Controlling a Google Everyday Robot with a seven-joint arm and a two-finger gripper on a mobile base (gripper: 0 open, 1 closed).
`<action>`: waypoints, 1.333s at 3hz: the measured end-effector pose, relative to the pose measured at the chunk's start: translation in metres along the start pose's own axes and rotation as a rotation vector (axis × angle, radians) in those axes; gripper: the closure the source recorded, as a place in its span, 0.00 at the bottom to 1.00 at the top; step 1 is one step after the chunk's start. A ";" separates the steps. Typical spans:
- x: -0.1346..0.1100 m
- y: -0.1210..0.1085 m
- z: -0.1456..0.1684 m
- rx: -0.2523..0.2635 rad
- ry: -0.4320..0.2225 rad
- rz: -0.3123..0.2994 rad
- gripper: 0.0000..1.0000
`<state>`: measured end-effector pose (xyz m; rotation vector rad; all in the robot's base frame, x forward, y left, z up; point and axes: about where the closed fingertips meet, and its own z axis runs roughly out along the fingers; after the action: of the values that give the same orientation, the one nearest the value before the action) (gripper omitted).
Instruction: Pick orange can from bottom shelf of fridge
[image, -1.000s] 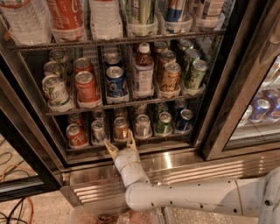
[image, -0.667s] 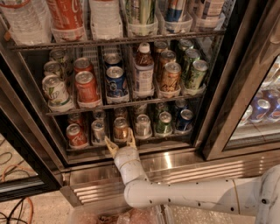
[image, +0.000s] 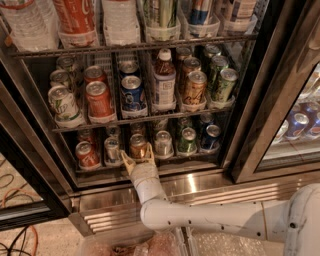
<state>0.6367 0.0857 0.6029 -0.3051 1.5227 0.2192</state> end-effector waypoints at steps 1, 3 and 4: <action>0.003 -0.009 0.014 0.014 0.004 -0.008 0.33; 0.002 -0.022 0.029 0.037 0.006 -0.027 0.52; 0.002 -0.023 0.028 0.040 0.009 -0.031 0.75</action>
Offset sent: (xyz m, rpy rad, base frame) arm 0.0461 -0.0172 -0.0022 -0.0293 -0.0005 -0.0510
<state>0.6710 0.0729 0.6030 -0.2978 1.5284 0.1632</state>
